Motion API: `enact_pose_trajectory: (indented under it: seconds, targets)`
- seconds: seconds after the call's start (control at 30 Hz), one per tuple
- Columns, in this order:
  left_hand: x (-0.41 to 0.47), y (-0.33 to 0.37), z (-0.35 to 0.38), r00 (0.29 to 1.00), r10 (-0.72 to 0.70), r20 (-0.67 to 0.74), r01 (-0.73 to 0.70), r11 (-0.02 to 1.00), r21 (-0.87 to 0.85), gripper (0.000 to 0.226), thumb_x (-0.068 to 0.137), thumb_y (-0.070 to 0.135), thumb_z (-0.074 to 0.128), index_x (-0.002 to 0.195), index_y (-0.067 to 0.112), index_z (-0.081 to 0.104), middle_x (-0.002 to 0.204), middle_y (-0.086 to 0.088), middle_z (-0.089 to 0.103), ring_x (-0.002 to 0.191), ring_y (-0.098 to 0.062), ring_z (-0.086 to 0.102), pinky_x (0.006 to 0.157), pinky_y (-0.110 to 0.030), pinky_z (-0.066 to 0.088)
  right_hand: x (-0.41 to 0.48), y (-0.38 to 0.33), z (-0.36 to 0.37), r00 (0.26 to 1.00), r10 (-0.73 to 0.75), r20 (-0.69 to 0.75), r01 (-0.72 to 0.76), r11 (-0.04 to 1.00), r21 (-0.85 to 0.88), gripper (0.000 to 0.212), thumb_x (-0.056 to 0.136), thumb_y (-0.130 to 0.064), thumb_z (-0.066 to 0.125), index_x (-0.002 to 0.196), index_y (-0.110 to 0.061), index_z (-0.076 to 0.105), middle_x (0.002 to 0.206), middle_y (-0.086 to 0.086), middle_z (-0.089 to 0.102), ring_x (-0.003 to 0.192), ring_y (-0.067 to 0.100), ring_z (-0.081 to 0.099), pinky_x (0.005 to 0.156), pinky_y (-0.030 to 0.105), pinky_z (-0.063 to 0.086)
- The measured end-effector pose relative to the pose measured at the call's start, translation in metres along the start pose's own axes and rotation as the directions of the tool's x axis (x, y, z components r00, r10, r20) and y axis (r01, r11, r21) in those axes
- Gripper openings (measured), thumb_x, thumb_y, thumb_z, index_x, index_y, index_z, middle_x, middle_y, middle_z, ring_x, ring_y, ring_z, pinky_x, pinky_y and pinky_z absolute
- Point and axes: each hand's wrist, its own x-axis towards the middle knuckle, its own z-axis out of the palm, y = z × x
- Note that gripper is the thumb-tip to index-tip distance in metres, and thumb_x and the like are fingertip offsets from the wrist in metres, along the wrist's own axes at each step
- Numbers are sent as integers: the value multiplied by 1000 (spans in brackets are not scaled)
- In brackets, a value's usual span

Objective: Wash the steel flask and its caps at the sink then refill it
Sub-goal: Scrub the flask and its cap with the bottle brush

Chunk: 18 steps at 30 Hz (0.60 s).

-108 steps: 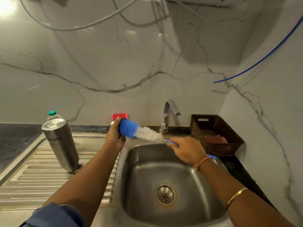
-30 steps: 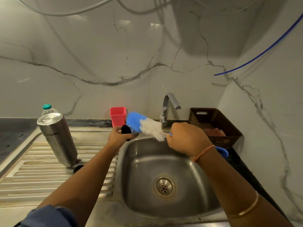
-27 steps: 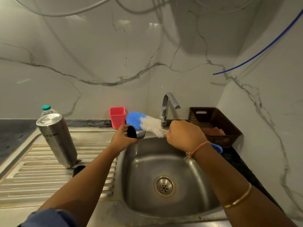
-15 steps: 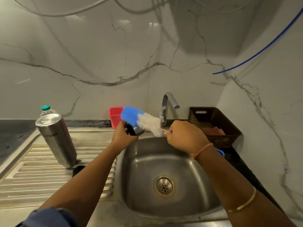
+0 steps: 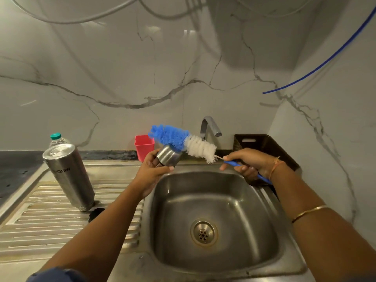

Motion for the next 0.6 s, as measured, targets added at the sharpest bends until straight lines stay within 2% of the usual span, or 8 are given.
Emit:
enact_pose_trajectory:
  seconds: [0.13, 0.17, 0.23, 0.3, 0.4, 0.47, 0.53, 0.6]
  targets:
    - [2, -2, 1, 997, -74, -1, 68, 923, -378, 50, 77, -13, 56, 120, 12, 48, 114, -15, 60, 98, -23, 66, 86, -30, 55, 9, 20, 11, 997, -9, 78, -3, 988, 155, 34, 96, -29, 45, 93, -4, 67, 44, -5, 34, 31, 3, 24, 32, 14, 19]
    - [3, -3, 1, 997, -80, -3, 70, 893, -444, 52, 72, -8, 63, 119, 11, 49, 117, -18, 60, 97, -23, 67, 85, -31, 56, 12, 24, 15, 996, -17, 85, 1, 984, 176, 35, 97, -29, 44, 94, -3, 67, 43, -5, 33, 30, 3, 24, 31, 14, 19]
    - [7, -4, 0, 996, -86, -20, 58, 813, -579, 76, 59, 2, 82, 125, 7, 46, 124, -23, 58, 104, -26, 66, 87, -34, 55, 16, 32, 27, 996, -19, 86, 1, 979, 205, 35, 98, -29, 42, 96, -3, 65, 43, -6, 34, 30, 3, 24, 30, 14, 19]
    - [12, -2, 2, 991, -100, -91, 10, 723, -690, 75, 68, 7, 77, 134, 3, 41, 129, -24, 55, 112, -29, 62, 91, -36, 54, 19, 41, 43, 999, -30, 43, 21, 980, 197, 35, 98, -31, 43, 100, -4, 65, 43, -6, 35, 31, 3, 25, 31, 14, 20]
    - [20, 1, 6, 957, -180, -229, -66, 631, -773, 51, 88, 10, 60, 134, 0, 42, 131, -23, 54, 115, -32, 59, 96, -38, 50, 28, 52, 75, 971, -173, -167, 185, 981, 56, 31, 97, -27, 47, 90, -7, 68, 39, -8, 39, 30, 2, 28, 33, 15, 23]
    - [22, 3, 6, 941, -216, -260, -81, 603, -794, 49, 88, 10, 61, 133, 2, 42, 127, -23, 55, 112, -35, 60, 96, -40, 50, 35, 61, 91, 887, -345, -307, 331, 939, -98, 32, 95, -22, 52, 79, -1, 69, 40, -5, 42, 35, 4, 32, 39, 16, 29]
    - [20, 3, 5, 937, -242, -253, -35, 653, -757, 39, 87, 8, 63, 122, 3, 47, 122, -22, 57, 110, -35, 61, 97, -41, 49, 38, 68, 98, 797, -489, -355, 426, 871, -244, 34, 93, -22, 54, 77, 6, 66, 50, 2, 46, 45, 7, 37, 48, 21, 32]
    - [18, -1, 4, 935, -267, -232, 50, 749, -661, 26, 88, 6, 61, 112, 3, 51, 117, -20, 59, 108, -32, 62, 99, -40, 48, 37, 69, 96, 754, -570, -328, 455, 812, -364, 34, 94, -25, 53, 70, -3, 63, 51, -3, 46, 47, 6, 37, 49, 20, 31]
